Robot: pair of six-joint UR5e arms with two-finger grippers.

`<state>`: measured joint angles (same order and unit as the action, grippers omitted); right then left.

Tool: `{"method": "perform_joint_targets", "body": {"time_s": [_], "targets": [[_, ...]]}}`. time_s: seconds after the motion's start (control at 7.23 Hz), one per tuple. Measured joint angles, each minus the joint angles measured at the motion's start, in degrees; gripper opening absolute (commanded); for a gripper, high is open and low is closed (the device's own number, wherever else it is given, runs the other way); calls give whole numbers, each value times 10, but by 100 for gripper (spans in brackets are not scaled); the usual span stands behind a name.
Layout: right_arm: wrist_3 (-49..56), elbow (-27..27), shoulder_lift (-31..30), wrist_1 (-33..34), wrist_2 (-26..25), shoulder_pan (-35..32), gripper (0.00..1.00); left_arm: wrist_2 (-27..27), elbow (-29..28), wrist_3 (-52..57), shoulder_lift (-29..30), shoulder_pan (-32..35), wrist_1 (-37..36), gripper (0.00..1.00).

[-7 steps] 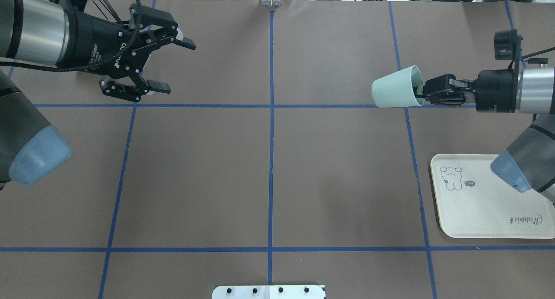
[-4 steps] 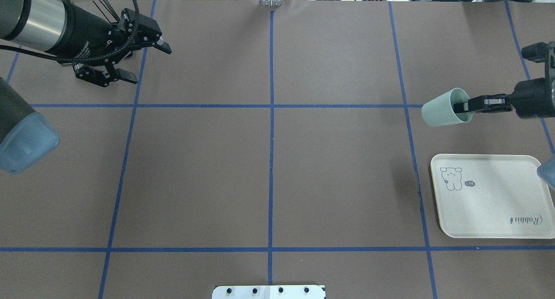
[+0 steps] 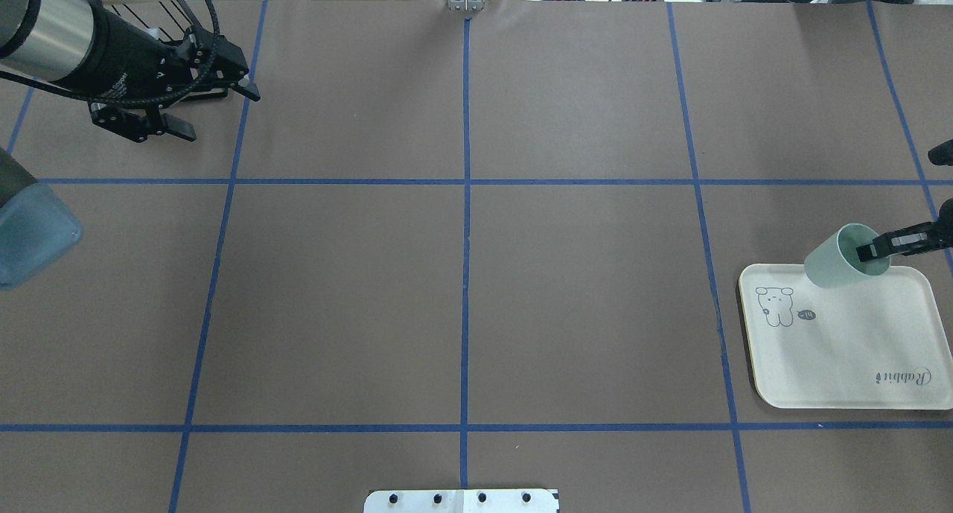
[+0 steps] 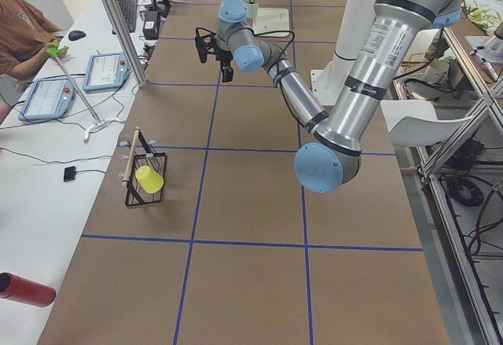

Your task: Left arm grabs green cup and hands to right arm on tray

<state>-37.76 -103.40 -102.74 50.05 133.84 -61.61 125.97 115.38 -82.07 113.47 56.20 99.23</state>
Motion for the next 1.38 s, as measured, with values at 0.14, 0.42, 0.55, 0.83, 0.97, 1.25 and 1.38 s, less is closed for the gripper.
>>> {"method": "perform_joint_targets", "body": {"time_s": [0.14,0.42,0.55,0.83,0.97,1.25,1.38], "targets": [[7,-3,-20,7,-6,8,0,1,0,-1,0,0,-1,100],[15,-4,-45,8,-27,23,0,3,0,-3,3,-2,-2,100],[18,-3,-52,7,-34,28,0,5,-1,-3,5,-3,-2,100],[22,-3,-58,4,-37,36,0,6,-1,-4,7,-3,-3,100],[23,-2,-59,3,-37,39,0,6,-1,-4,8,-3,-3,100],[23,0,-60,3,-37,45,40,6,0,-4,8,-3,-2,100],[23,0,-61,3,-37,47,99,6,0,-4,8,-3,-2,100]]}}
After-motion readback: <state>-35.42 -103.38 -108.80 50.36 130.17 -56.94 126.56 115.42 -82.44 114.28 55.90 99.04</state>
